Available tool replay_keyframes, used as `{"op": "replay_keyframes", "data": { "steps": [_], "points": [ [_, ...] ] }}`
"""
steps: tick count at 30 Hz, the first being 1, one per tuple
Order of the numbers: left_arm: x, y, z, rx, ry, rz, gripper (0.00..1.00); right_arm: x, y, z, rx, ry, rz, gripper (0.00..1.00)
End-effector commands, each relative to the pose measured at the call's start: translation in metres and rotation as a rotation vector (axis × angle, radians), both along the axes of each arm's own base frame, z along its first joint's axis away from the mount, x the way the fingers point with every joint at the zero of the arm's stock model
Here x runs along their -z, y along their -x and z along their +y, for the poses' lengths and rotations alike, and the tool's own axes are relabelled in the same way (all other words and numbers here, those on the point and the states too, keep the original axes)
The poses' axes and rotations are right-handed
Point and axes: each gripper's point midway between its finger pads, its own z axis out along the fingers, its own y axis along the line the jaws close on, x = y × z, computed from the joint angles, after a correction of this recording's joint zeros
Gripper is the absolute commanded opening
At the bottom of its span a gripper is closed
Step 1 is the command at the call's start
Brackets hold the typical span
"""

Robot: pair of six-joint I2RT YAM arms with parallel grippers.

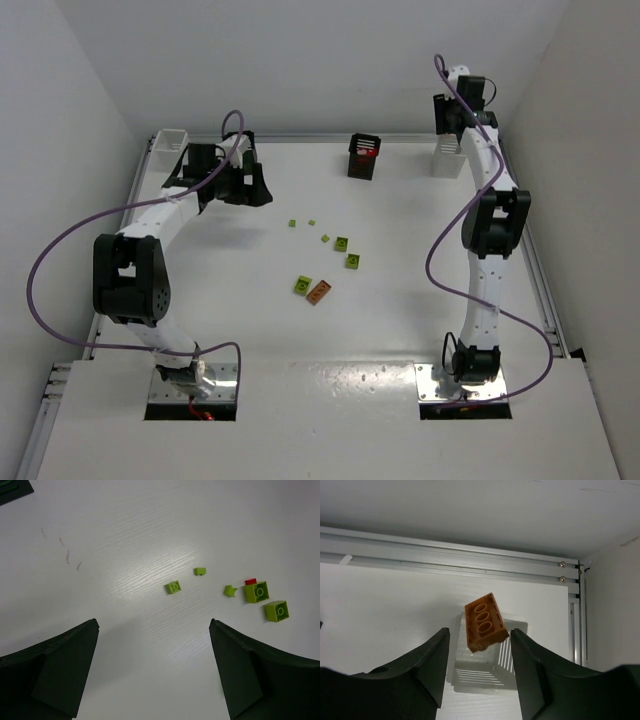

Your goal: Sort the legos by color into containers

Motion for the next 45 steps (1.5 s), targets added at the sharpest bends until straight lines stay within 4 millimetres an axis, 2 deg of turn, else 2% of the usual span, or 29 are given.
{"op": "replay_keyframes", "data": {
  "steps": [1, 2, 3, 4, 5, 6, 7, 8, 9, 13, 14, 16, 18, 19, 20, 21, 22, 24, 25, 26, 27, 28, 29, 31, 32, 33, 35, 41, 45],
  "points": [
    [-0.016, -0.010, -0.005, 0.006, 0.008, -0.047, 0.99, -0.011, -0.008, -0.009, 0.028, 0.011, -0.053, 0.53],
    [-0.016, -0.010, -0.005, 0.006, 0.008, -0.047, 0.99, -0.020, -0.009, 0.000, -0.016, -0.013, -0.070, 0.53],
    [-0.016, -0.010, -0.005, 0.006, 0.008, -0.047, 0.99, -0.019, -0.005, 0.008, -0.060, -0.030, -0.052, 0.53],
    [-0.016, -0.010, -0.005, 0.006, 0.008, -0.047, 0.99, -0.037, 0.001, 0.013, -0.084, -0.042, -0.074, 0.53],
    [-0.016, -0.010, -0.005, 0.006, 0.008, -0.047, 0.99, -0.045, 0.004, 0.018, -0.114, -0.045, -0.088, 0.53],
    [-0.016, -0.009, -0.006, 0.013, 0.014, -0.046, 0.99, -0.034, 0.013, 0.036, -0.189, -0.071, -0.052, 0.53],
    [-0.016, -0.009, -0.006, 0.013, 0.014, -0.046, 0.99, -0.059, 0.020, 0.049, -0.242, -0.055, -0.096, 0.53],
    [-0.016, -0.009, -0.006, 0.013, 0.014, -0.046, 0.99, -0.048, 0.029, 0.051, -0.252, -0.066, -0.065, 0.53],
    [-0.016, -0.009, -0.006, 0.013, 0.014, -0.046, 0.99, -0.048, 0.035, 0.062, -0.281, -0.079, -0.060, 0.53],
    [-0.011, -0.004, -0.006, 0.013, 0.012, -0.032, 0.99, -0.056, 0.055, 0.071, -0.303, -0.120, -0.047, 0.52],
    [-0.015, -0.003, -0.006, 0.013, 0.013, -0.041, 0.99, -0.050, 0.065, 0.085, -0.381, -0.160, -0.015, 0.50],
    [-0.010, 0.002, -0.006, 0.025, 0.012, -0.034, 0.99, -0.060, 0.085, 0.113, -0.557, -0.167, -0.002, 0.49],
    [-0.013, 0.004, -0.007, 0.037, 0.013, -0.049, 0.99, -0.043, 0.131, 0.157, -0.780, -0.250, 0.131, 0.49],
    [-0.017, 0.004, -0.007, 0.038, 0.013, -0.059, 0.99, -0.036, 0.154, 0.186, -0.916, -0.253, 0.180, 0.50],
    [-0.017, 0.004, -0.007, 0.038, 0.013, -0.059, 0.99, -0.028, 0.181, 0.204, -1.123, -0.190, 0.182, 0.52],
    [-0.018, 0.005, -0.008, 0.045, 0.019, -0.059, 0.99, 0.003, 0.228, 0.222, -1.234, -0.220, 0.317, 0.53],
    [-0.018, 0.004, -0.004, 0.036, 0.019, -0.059, 0.99, 0.011, 0.248, 0.231, -1.327, -0.196, 0.329, 0.53],
    [-0.021, 0.007, -0.002, 0.050, 0.027, -0.062, 0.99, 0.012, 0.275, 0.242, -1.513, -0.067, 0.251, 0.55],
    [-0.025, 0.009, -0.005, 0.069, 0.042, -0.061, 0.99, 0.028, 0.296, 0.247, -1.574, -0.059, 0.276, 0.55],
    [-0.026, 0.009, -0.002, 0.067, 0.052, -0.061, 0.99, 0.031, 0.312, 0.262, -1.661, -0.022, 0.260, 0.55],
    [-0.029, 0.009, 0.000, 0.072, 0.063, -0.059, 0.99, 0.030, 0.317, 0.270, -1.745, 0.049, 0.196, 0.55],
    [-0.032, 0.010, 0.003, 0.079, 0.097, -0.053, 0.99, 0.043, 0.328, 0.275, -1.789, 0.078, 0.216, 0.55],
    [-0.030, 0.010, 0.005, 0.077, 0.117, -0.038, 0.99, 0.043, 0.340, 0.294, -1.866, 0.103, 0.198, 0.55],
    [-0.035, 0.007, 0.014, 0.054, 0.164, -0.029, 0.99, 0.062, 0.352, 0.308, -1.948, 0.135, 0.227, 0.56],
    [-0.032, 0.007, 0.016, 0.056, 0.189, -0.012, 0.99, 0.065, 0.361, 0.323, -2.003, 0.145, 0.223, 0.56],
    [-0.033, 0.007, 0.019, 0.046, 0.202, -0.007, 0.99, 0.070, 0.357, 0.329, -2.027, 0.190, 0.219, 0.58],
    [-0.032, 0.003, 0.032, 0.015, 0.218, -0.002, 0.99, 0.085, 0.367, 0.344, -2.085, 0.204, 0.267, 0.61],
    [-0.036, 0.004, 0.061, -0.044, 0.244, 0.004, 0.99, 0.109, 0.389, 0.359, -2.184, 0.253, 0.320, 0.61],
    [-0.031, 0.010, 0.069, -0.063, 0.255, 0.022, 0.99, 0.124, 0.402, 0.369, -2.230, 0.264, 0.385, 0.58]
  ]
}}
